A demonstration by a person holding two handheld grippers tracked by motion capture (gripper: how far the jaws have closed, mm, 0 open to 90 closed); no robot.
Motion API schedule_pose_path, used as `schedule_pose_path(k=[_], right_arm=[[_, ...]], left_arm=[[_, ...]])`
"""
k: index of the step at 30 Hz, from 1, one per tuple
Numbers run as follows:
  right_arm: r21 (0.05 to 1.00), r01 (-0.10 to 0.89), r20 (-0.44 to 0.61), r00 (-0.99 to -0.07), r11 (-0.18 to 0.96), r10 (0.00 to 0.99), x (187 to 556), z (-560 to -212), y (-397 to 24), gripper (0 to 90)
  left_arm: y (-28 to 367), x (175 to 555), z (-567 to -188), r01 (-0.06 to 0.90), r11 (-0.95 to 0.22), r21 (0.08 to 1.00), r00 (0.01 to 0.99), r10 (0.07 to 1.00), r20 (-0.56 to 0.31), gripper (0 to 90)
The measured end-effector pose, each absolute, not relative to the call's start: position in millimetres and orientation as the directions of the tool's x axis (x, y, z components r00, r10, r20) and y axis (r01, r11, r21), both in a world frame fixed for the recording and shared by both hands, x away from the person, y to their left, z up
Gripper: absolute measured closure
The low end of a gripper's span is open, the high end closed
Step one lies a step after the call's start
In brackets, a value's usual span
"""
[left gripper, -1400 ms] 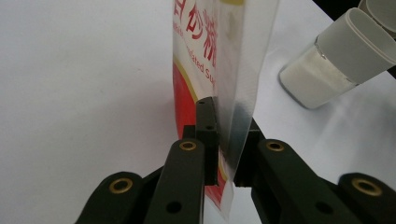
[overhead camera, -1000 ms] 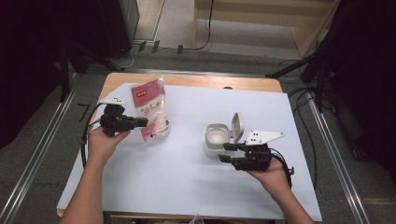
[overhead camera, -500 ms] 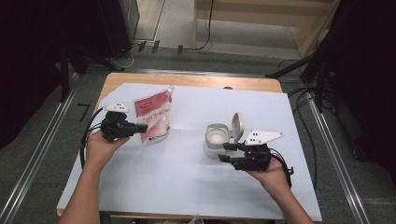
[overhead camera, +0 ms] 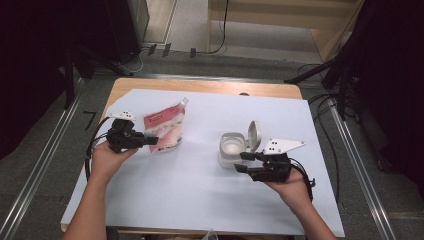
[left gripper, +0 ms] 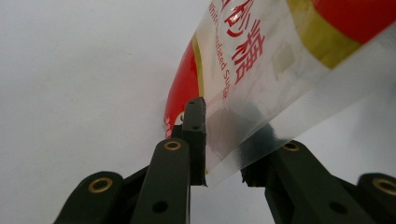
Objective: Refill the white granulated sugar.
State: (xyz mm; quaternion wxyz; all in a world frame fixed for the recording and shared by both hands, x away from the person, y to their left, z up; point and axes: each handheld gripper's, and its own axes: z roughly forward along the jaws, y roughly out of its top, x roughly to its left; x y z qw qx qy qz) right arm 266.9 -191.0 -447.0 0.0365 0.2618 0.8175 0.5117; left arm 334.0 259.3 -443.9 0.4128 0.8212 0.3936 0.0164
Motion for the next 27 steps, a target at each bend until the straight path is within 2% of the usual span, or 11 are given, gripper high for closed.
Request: schedule_pose_path(k=[14,23,27], right_arm=[[0.851,0.402,0.215,-0.855,0.339,0.472,268.2,-446.8,-191.3,52.2],[0.857,0.402,0.22,-0.85,0.321,0.478,270.4,-441.7,-196.8,51.8],[0.853,0.418,0.235,-0.842,0.313,0.486,271.7,-439.5,-199.7,52.2]], left_arm=[[261.4,332.8,-442.7,0.615,-0.341,0.711,0.703,0.646,-0.298,64.8],[266.1,326.0,-439.0,0.581,-0.34,0.739,0.717,0.644,-0.267,51.4],[265.9,322.2,-437.2,0.58,-0.348,0.736,0.721,0.64,-0.266,50.2]])
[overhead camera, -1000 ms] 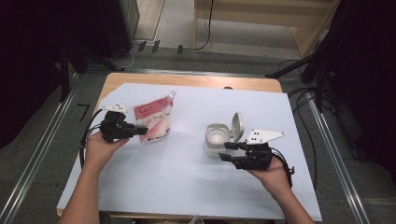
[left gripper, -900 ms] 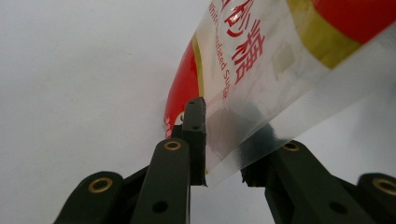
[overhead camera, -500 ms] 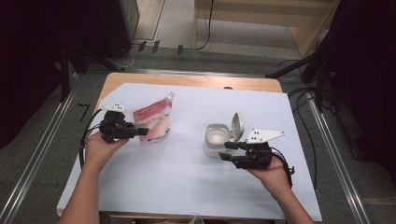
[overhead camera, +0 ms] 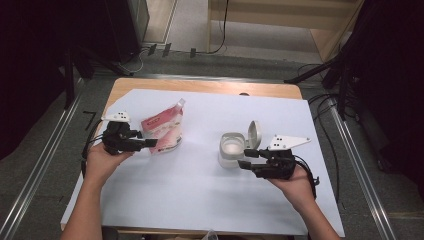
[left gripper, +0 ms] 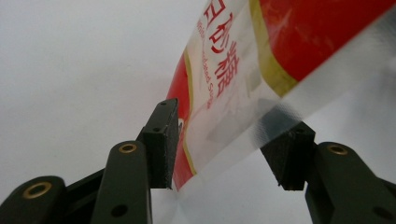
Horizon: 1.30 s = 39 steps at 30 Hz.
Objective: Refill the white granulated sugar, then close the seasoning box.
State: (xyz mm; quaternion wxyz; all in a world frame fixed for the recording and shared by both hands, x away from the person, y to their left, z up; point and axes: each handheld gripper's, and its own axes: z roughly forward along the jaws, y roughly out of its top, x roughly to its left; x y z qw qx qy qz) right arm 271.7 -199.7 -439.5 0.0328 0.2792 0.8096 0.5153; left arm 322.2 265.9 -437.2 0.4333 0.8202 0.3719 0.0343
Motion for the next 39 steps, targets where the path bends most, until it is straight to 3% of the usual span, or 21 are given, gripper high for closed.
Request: schedule_pose_path(k=[13,21,29,39], right_arm=[[0.826,0.457,0.275,-0.838,0.33,0.472,272.8,-434.2,-205.9,58.1],[0.822,0.445,0.27,-0.854,0.355,0.445,268.4,-427.6,-218.5,75.5],[0.822,0.455,0.263,-0.837,0.344,0.479,270.8,-419.3,-233.7,88.6],[0.804,0.501,0.274,-0.79,0.32,0.548,285.2,-425.9,-242.1,90.0]], left_arm=[[275.6,311.7,-431.9,0.56,-0.345,0.753,0.722,0.648,-0.241,39.2],[281.5,309.0,-429.6,0.568,-0.338,0.751,0.718,0.65,-0.251,38.5],[286.4,308.1,-430.2,0.575,-0.329,0.749,0.709,0.657,-0.256,36.5],[287.0,307.1,-432.2,0.594,-0.335,0.732,0.695,0.671,-0.257,36.5]])
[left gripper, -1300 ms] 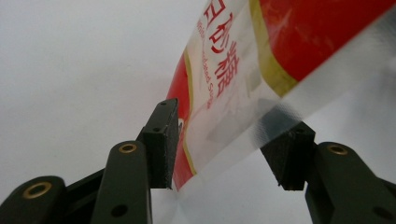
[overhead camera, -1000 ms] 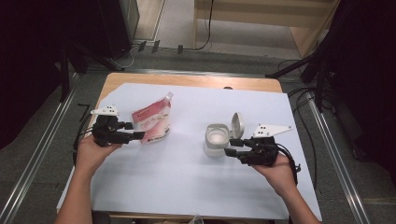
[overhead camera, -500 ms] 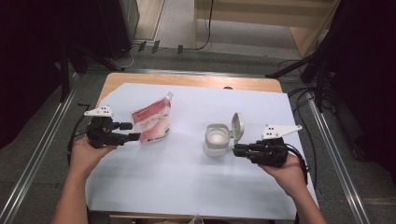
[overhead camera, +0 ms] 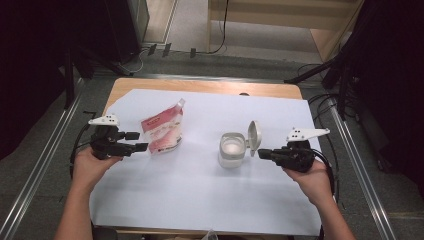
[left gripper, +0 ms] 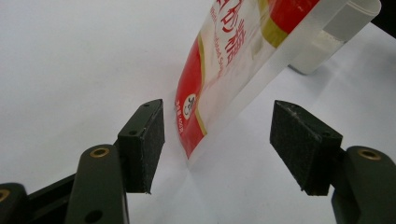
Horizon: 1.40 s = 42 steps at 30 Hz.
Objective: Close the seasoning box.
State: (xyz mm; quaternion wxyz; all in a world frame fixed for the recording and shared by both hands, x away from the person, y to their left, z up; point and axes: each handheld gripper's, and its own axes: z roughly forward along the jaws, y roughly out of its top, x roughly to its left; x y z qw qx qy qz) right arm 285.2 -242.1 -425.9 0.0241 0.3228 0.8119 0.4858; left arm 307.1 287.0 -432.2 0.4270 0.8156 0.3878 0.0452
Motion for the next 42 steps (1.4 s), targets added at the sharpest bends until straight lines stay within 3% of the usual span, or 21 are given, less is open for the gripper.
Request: schedule_pose_path(k=[11,31,42], right_arm=[[0.806,0.537,0.303,-0.735,0.248,0.607,302.7,-423.1,-240.0,90.0],[0.809,0.538,0.317,-0.741,0.239,0.593,330.3,-419.3,-213.7,89.1],[0.825,0.504,0.273,-0.752,0.256,0.6,327.5,-420.1,-216.1,62.9]], left_arm=[[292.5,304.9,-433.2,0.59,-0.348,0.729,0.693,0.681,-0.235,37.0],[316.1,303.6,-439.9,0.623,-0.297,0.724,0.616,0.756,-0.22,38.1],[315.2,304.4,-438.7,0.614,-0.298,0.731,0.616,0.76,-0.207,37.5]])
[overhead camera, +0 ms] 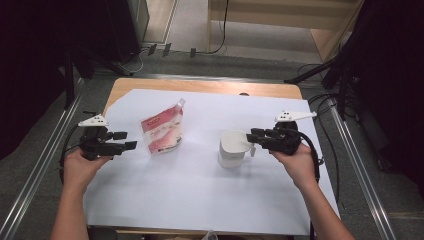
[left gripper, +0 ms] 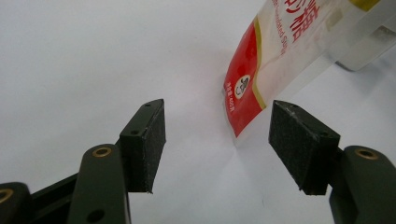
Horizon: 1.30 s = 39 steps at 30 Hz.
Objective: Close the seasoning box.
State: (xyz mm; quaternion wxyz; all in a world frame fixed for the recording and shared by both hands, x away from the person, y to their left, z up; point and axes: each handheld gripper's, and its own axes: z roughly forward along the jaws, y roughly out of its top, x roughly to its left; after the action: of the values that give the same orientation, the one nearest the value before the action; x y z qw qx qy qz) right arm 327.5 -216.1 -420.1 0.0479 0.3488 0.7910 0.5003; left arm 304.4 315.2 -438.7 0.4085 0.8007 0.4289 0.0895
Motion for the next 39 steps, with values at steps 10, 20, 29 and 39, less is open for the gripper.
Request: schedule_pose_path(k=[10,20,29,39], right_arm=[[0.845,0.471,0.224,-0.741,0.252,0.633,323.9,-422.4,-236.6,50.3],[0.851,0.471,0.203,-0.704,0.233,0.68,321.1,-432.2,-257.3,40.1],[0.856,0.478,0.206,-0.661,0.194,0.721,312.6,-439.0,-282.8,39.5],[0.857,0.49,0.203,-0.606,0.16,0.769,310.2,-449.9,-305.2,37.8]], left_arm=[[312.3,304.9,-438.5,0.613,-0.304,0.729,0.617,0.76,-0.202,36.8],[312.3,305.0,-437.9,0.611,-0.302,0.732,0.614,0.765,-0.197,36.7],[313.0,305.5,-438.4,0.618,-0.31,0.722,0.612,0.766,-0.194,36.7],[311.4,306.7,-439.8,0.619,-0.314,0.72,0.613,0.767,-0.192,36.7]])
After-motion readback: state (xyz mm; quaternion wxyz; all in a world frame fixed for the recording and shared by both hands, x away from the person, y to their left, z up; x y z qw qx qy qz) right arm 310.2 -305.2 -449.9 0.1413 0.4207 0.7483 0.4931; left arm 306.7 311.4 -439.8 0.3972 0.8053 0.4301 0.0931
